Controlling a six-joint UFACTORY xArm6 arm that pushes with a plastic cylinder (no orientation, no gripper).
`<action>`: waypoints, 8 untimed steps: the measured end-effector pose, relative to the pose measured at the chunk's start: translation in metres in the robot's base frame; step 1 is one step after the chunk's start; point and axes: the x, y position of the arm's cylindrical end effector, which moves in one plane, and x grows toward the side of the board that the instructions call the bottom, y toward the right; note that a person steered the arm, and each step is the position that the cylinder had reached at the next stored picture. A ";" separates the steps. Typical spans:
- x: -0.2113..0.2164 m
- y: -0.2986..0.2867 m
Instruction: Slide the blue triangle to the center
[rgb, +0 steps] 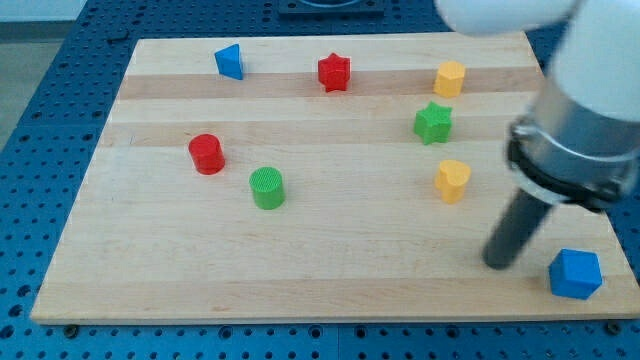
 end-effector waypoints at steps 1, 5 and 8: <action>-0.050 -0.060; -0.228 -0.294; -0.336 -0.358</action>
